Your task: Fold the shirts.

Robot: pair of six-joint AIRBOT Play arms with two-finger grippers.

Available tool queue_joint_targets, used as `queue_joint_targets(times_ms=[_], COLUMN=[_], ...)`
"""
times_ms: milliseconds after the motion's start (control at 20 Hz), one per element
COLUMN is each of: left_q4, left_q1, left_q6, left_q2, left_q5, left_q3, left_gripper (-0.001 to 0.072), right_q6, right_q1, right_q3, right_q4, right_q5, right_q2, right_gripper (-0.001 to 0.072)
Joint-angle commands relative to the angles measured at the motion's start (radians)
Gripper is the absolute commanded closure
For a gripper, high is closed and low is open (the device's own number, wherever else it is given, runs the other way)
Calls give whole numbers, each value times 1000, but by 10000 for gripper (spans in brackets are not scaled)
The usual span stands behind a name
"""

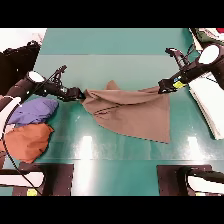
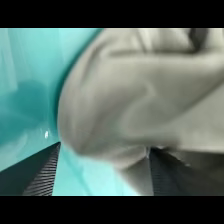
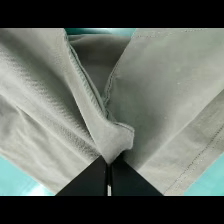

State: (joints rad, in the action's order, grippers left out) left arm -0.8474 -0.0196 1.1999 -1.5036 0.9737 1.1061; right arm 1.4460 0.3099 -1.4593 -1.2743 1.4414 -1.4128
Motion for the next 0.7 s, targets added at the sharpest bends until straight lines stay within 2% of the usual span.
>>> queue_joint_targets(times_ms=[0,50,150,200,250,350,400,450,500,650], left_q4=[16,11,10,10,10,2,-6,-16,-22,-41], left_q1=[-12,-11,-11,-11,-9,2,12,22,29,29], left_q6=[4,3,3,4,5,4,4,4,4,4], left_q2=[-16,-16,-16,-16,-16,-11,-10,-10,-11,-11], left_q5=[-108,-100,-84,-82,-73,-40,-10,29,60,102], left_q3=[-3,-3,-3,-3,1,31,61,99,134,213], left_gripper=[91,246,472,638,680,681,680,680,680,680], right_q6=[0,0,0,0,0,-5,-18,-18,-18,-19], right_q1=[0,0,0,0,0,-19,-39,-65,-94,-204], right_q3=[3,3,3,3,3,3,3,3,3,3], right_q4=[0,0,0,0,-1,-1,-1,0,-1,-1], right_q5=[1,1,0,0,0,3,7,14,26,32], right_q2=[1,1,1,1,1,5,13,25,38,55], right_gripper=[700,700,700,700,699,696,667,485,377,366])
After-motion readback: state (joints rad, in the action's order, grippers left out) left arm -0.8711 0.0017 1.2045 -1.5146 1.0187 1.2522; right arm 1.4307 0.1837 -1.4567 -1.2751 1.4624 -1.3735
